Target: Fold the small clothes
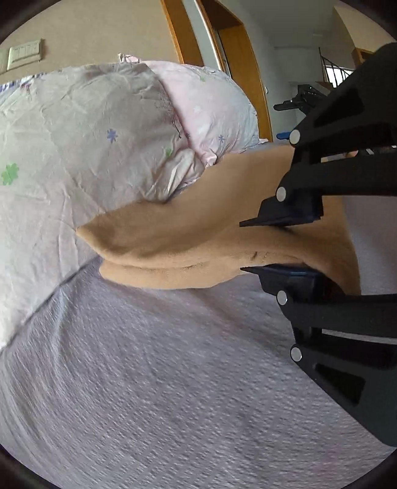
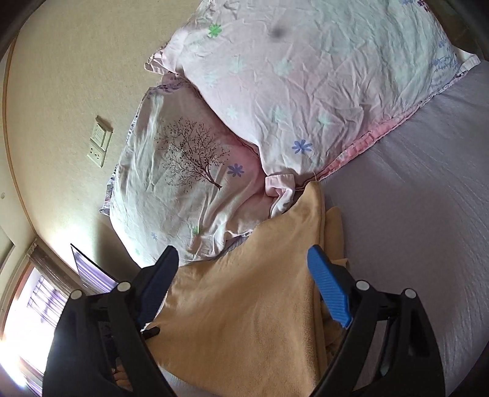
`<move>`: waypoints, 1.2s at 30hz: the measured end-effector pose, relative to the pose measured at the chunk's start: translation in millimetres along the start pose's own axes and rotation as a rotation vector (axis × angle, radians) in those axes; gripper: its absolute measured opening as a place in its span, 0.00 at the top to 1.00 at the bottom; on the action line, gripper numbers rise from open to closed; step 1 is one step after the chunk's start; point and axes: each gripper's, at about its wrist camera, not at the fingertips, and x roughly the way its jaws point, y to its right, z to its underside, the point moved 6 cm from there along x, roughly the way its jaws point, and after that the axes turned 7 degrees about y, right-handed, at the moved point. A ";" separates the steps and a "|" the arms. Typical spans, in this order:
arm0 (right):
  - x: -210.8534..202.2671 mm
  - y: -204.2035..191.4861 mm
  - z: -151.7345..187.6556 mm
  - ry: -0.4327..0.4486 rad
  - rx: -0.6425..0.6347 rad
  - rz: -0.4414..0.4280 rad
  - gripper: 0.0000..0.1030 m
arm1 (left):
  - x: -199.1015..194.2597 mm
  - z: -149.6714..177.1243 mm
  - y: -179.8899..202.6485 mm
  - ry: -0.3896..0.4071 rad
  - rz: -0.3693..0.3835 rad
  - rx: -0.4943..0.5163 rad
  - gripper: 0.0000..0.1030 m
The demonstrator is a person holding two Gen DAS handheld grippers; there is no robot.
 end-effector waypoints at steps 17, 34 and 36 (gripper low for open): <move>-51.6 48.9 -33.9 0.155 0.080 0.137 0.16 | 154.0 174.3 251.8 -0.490 0.296 0.502 0.73; -59.6 -3.6 57.6 -0.222 -0.193 0.201 0.91 | 84.1 101.0 133.5 -0.268 0.066 0.465 0.21; -67.2 3.2 53.2 -0.200 -0.176 0.211 0.91 | 93.1 100.6 128.4 -0.284 0.072 0.438 0.21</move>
